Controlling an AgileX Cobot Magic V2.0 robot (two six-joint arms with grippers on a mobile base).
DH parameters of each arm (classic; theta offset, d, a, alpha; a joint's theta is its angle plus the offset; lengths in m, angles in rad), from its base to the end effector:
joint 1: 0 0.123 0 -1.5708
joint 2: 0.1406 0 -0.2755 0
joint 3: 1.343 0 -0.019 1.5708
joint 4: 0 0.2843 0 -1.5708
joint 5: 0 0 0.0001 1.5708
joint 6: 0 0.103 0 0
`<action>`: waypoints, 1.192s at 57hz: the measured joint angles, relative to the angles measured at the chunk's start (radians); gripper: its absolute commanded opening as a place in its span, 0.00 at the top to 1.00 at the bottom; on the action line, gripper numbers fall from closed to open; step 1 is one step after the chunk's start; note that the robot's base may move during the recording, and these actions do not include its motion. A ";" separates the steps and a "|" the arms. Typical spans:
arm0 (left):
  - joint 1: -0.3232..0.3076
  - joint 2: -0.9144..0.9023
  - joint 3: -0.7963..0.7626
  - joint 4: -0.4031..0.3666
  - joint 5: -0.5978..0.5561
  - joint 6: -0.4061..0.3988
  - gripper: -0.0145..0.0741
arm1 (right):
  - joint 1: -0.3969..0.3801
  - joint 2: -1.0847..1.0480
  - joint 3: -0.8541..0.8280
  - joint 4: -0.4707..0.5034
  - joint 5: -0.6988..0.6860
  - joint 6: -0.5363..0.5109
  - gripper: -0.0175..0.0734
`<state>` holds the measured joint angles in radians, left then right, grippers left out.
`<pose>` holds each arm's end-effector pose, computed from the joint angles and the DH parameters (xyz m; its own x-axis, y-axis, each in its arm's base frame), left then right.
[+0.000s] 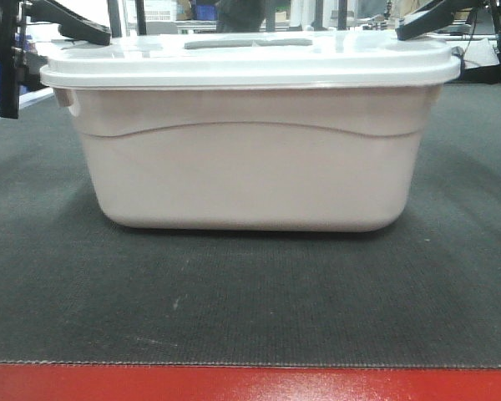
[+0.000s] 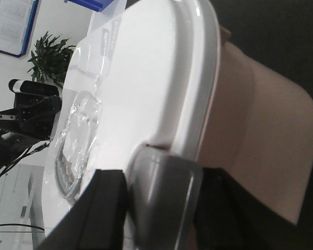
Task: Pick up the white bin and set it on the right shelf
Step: 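Grip the white lid rims at both bin ends with both grippers, then lift the pink bin up off the table with both grippers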
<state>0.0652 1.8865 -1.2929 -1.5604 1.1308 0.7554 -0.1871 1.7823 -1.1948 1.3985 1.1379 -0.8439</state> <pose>0.4222 -0.0659 0.2270 -0.8884 -0.3616 -0.2828 0.1709 0.3114 -0.9348 0.3942 0.0192 0.2271 -0.8623 0.3124 -0.3985 -0.2229 0.4725 0.8527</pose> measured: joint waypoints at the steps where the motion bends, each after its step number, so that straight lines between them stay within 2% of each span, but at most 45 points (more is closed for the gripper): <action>1: 0.000 0.000 0.000 -0.003 0.000 -0.003 0.93 | 0.000 0.000 0.000 0.000 0.000 0.000 0.72; 4: 0.000 0.000 0.000 -0.015 0.000 -0.010 0.99 | 0.000 0.000 0.000 0.002 -0.002 0.000 0.74; 25: 0.000 -0.035 -0.005 -0.086 -0.001 -0.019 0.98 | 0.000 -0.074 0.002 0.073 -0.019 0.000 0.74; 41: 0.000 -0.125 -0.074 -0.112 -0.010 -0.062 0.98 | -0.002 -0.187 0.002 0.154 -0.034 0.002 0.74; 68: -0.061 -0.218 -0.190 -0.155 -0.091 -0.112 0.98 | -0.021 -0.355 0.007 0.244 -0.104 0.036 0.74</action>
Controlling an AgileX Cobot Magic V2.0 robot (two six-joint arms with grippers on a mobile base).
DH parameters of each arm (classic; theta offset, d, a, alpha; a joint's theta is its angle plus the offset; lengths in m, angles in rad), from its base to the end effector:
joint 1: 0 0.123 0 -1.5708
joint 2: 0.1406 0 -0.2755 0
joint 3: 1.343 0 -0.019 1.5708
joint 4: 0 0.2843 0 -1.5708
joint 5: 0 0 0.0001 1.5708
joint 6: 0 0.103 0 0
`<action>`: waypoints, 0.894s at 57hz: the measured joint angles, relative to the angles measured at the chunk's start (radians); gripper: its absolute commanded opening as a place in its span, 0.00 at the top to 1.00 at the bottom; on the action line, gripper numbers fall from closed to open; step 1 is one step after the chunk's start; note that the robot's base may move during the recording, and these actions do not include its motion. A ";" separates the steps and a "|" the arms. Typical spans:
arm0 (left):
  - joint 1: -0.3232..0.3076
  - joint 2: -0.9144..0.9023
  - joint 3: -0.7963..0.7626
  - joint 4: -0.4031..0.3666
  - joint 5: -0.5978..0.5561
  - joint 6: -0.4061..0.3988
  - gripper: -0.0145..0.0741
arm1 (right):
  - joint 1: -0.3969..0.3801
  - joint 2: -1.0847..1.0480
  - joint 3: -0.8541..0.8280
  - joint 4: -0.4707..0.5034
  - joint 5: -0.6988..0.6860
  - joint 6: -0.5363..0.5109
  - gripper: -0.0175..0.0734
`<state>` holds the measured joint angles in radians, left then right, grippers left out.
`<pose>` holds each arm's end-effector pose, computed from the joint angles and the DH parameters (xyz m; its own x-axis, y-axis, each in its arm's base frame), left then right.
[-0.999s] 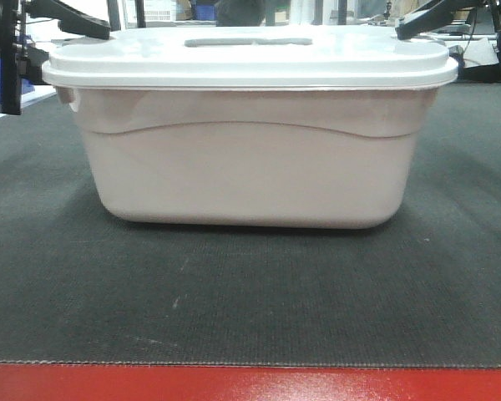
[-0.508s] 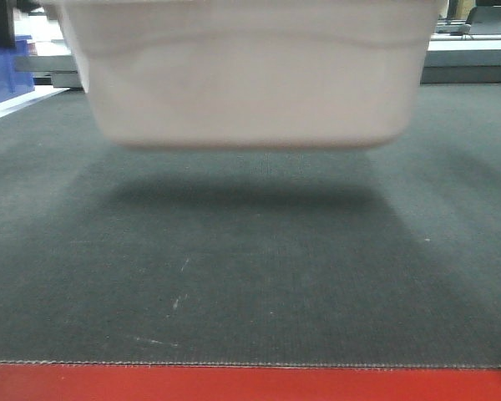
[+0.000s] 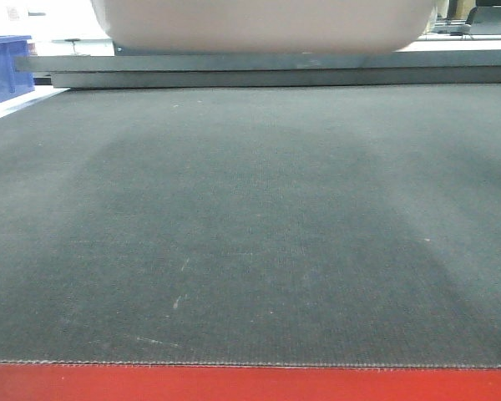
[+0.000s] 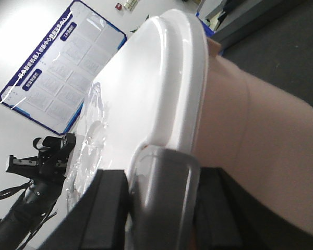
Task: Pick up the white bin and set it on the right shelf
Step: 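Lift the pink bin up off the table with both grippers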
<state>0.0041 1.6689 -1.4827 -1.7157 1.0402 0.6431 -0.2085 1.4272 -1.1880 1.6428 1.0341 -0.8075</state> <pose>0.4033 -0.0863 0.3891 -0.7377 -0.4903 -0.4641 0.4313 0.1865 -0.8827 0.3470 0.0169 0.3726 -0.5938 0.5391 -0.5973 -0.4285 0.4165 0.8019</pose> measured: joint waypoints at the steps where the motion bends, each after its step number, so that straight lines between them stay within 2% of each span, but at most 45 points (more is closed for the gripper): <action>1: -0.002 -0.002 0.000 0.000 0.000 0.000 0.98 | 0.000 -0.006 -0.001 0.000 -0.002 0.000 0.74; 14: -0.026 -0.008 -0.007 -0.020 -0.021 -0.015 0.98 | -0.007 -0.066 0.001 0.040 -0.039 0.002 0.74; 51: -0.028 -0.008 -0.007 -0.024 -0.022 -0.026 0.98 | -0.007 -0.079 0.001 0.075 -0.049 0.002 0.74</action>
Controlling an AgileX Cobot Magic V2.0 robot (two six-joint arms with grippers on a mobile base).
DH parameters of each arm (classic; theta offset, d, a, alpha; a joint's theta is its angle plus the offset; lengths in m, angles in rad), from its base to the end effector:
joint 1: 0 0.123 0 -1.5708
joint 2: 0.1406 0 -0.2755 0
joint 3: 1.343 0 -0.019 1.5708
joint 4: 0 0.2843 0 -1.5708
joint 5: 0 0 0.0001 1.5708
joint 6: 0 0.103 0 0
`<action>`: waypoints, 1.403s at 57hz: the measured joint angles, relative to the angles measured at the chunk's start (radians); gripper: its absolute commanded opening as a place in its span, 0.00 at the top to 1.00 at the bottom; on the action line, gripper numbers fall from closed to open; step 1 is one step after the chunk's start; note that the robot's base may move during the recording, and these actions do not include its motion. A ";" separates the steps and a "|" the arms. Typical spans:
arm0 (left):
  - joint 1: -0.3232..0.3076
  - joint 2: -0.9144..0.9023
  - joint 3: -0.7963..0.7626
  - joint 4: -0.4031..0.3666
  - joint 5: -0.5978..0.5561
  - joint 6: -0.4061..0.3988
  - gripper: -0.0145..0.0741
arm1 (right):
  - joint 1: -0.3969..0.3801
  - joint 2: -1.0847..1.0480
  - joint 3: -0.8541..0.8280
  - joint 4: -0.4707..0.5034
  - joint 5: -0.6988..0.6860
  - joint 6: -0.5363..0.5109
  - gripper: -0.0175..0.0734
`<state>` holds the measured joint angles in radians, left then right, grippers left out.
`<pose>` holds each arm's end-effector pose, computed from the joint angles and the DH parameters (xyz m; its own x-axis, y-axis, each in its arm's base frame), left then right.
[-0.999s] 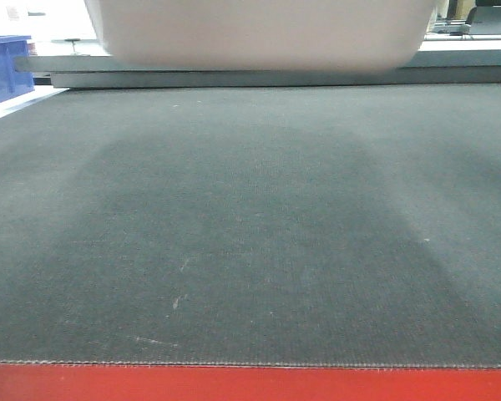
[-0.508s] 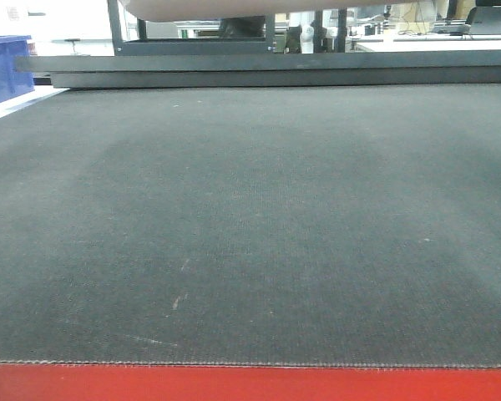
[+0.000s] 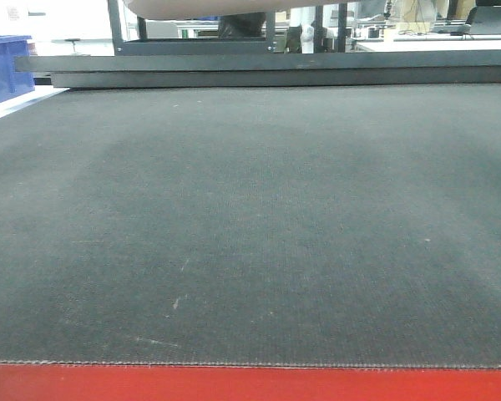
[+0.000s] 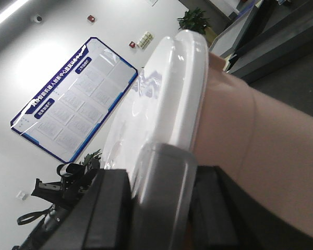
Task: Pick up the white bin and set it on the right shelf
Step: 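Lift the pink bin up off the table with both grippers, then hold the bin raised with both grippers while driving to the shelving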
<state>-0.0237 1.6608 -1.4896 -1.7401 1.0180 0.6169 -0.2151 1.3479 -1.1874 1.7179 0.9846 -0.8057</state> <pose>0.4007 -0.0960 0.3965 -0.7456 -0.5021 -0.4381 0.4226 0.1520 -0.8935 0.3307 0.0147 0.4041 -0.5057 0.6067 -0.6133 -0.4697 0.4027 0.7856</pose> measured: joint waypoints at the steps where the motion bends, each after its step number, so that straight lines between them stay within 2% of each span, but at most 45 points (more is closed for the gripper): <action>1: 0.000 0.000 0.000 0.000 0.000 0.000 0.98 | 0.000 0.000 0.000 0.000 0.000 0.000 0.74; 50: -0.004 0.000 0.000 0.000 0.000 0.000 0.98 | 0.000 0.000 0.000 0.007 -0.035 0.000 0.74; 80: -0.020 -0.002 0.000 0.016 0.033 0.000 0.98 | 0.010 0.000 0.000 0.022 -0.182 0.003 0.74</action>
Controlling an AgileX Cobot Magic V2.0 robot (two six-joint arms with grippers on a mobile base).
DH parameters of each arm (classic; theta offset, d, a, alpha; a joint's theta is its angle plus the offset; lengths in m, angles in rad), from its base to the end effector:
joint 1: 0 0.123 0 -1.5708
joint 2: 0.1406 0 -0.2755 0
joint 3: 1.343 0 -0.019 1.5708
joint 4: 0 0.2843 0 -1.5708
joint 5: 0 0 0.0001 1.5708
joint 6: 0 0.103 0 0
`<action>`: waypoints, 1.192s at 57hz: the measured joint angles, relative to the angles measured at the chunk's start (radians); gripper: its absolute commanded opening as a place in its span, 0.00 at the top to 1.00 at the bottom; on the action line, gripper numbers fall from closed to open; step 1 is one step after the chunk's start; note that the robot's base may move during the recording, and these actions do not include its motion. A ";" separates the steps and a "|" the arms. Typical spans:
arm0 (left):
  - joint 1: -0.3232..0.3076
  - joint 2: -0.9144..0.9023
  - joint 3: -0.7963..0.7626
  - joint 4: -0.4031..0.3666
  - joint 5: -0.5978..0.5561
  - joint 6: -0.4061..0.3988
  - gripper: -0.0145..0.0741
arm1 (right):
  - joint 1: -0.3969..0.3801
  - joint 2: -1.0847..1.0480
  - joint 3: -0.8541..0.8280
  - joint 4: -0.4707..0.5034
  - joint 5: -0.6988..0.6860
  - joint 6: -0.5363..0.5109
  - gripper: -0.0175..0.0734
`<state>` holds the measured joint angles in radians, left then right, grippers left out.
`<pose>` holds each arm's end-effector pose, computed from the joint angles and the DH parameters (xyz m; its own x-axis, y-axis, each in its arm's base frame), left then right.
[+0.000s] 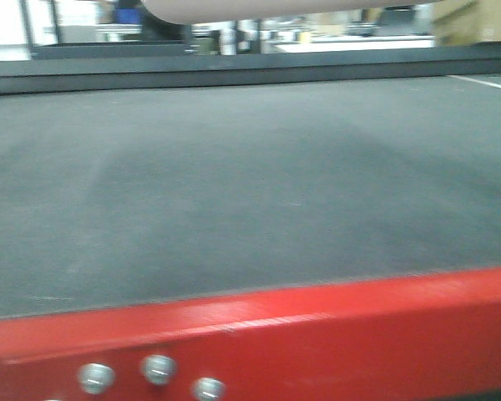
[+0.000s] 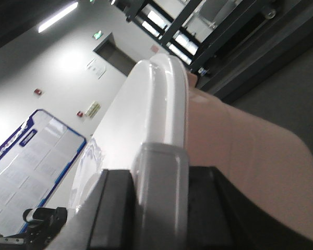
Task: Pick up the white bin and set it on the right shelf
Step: 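Hold the bin raised with both grippers while driving to the shelving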
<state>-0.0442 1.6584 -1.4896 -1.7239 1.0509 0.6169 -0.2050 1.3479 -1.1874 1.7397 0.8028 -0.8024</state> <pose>0.3950 -0.1059 0.3966 -0.7680 -0.4552 -0.4505 0.4377 0.1404 -0.8881 0.3424 0.0035 0.4029 -0.4116 0.6951 -0.5893 -0.3734 0.4612 0.8049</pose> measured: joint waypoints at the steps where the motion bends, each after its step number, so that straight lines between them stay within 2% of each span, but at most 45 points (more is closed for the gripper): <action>1: 0.000 0.000 0.000 0.000 0.000 0.000 0.98 | 0.001 0.000 0.000 0.001 -0.004 0.000 0.74; 26: -0.014 0.000 0.000 0.018 0.029 -0.002 0.98 | 0.005 0.000 0.000 0.010 -0.088 0.000 0.74; 68: -0.014 0.000 0.000 0.024 0.050 -0.004 0.98 | 0.005 0.000 0.000 0.015 -0.098 0.000 0.74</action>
<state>-0.0577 1.6584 -1.4896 -1.7002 1.1012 0.6128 -0.1996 1.3479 -1.1874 1.7552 0.7049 -0.8024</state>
